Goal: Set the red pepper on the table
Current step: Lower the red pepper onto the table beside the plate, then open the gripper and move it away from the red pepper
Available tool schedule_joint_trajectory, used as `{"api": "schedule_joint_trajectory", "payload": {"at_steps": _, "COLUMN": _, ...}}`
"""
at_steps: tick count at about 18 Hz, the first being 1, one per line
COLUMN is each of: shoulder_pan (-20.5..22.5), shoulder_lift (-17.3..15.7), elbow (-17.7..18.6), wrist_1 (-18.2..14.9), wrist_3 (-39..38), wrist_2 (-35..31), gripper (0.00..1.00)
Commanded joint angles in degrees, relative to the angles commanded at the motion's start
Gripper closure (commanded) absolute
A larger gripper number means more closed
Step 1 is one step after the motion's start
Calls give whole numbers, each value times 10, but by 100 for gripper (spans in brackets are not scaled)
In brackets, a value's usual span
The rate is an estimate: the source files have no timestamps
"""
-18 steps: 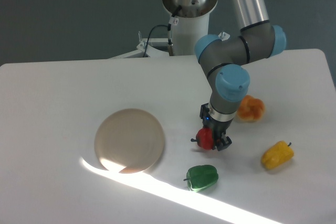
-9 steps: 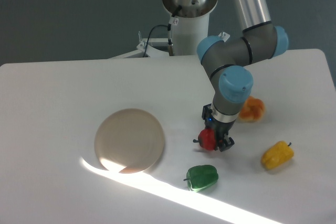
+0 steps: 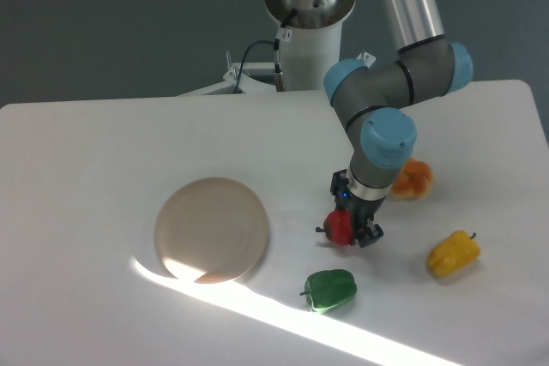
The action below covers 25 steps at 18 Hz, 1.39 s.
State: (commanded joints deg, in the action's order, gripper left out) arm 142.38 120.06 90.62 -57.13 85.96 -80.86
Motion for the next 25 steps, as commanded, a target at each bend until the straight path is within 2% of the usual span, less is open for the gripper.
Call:
{"api": "schedule_joint_trajectory", "payload": {"at_steps": 2, "shoulder_pan": 0, "shoulder_lift": 0, "elbow": -1, "wrist_1": 0, "wrist_3": 1, "wrist_2": 0, "gripper": 0}}
{"api": "schedule_joint_trajectory", "payload": {"at_steps": 5, "shoulder_pan": 6, "shoulder_lift": -1, "elbow": -5, "wrist_1": -1, "wrist_3": 1, "wrist_2": 0, "gripper": 0}}
{"api": "schedule_joint_trajectory", "payload": {"at_steps": 10, "shoulder_pan": 9, "shoulder_lift": -8, "elbow": -44, "wrist_1": -18, "wrist_3": 7, "wrist_2": -6, "gripper": 0}}
{"api": "schedule_joint_trajectory", "payload": {"at_steps": 12, "shoulder_pan": 13, "shoulder_lift": -5, "elbow": -74, "wrist_1": -48, "wrist_3": 8, "wrist_2": -16, "gripper": 0}}
{"api": "schedule_joint_trajectory", "payload": {"at_steps": 16, "shoulder_pan": 17, "shoulder_lift": 16, "elbow": -154, "wrist_1": -88, "wrist_3": 12, "wrist_2": -23, "gripper": 0}}
{"api": "schedule_joint_trajectory", "payload": {"at_steps": 20, "shoulder_pan": 23, "shoulder_lift": 37, "elbow": -199, "wrist_1": -91, "wrist_3": 40, "wrist_2": -25, "gripper": 0}}
{"api": "schedule_joint_trajectory", "payload": {"at_steps": 23, "shoulder_pan": 21, "shoulder_lift": 52, "elbow": -231, "wrist_1": -90, "wrist_3": 56, "wrist_2": -58, "gripper": 0}}
{"api": "schedule_joint_trajectory", "payload": {"at_steps": 25, "shoulder_pan": 21, "shoulder_lift": 59, "elbow": -243, "wrist_1": -89, "wrist_3": 58, "wrist_2": -59, "gripper": 0}}
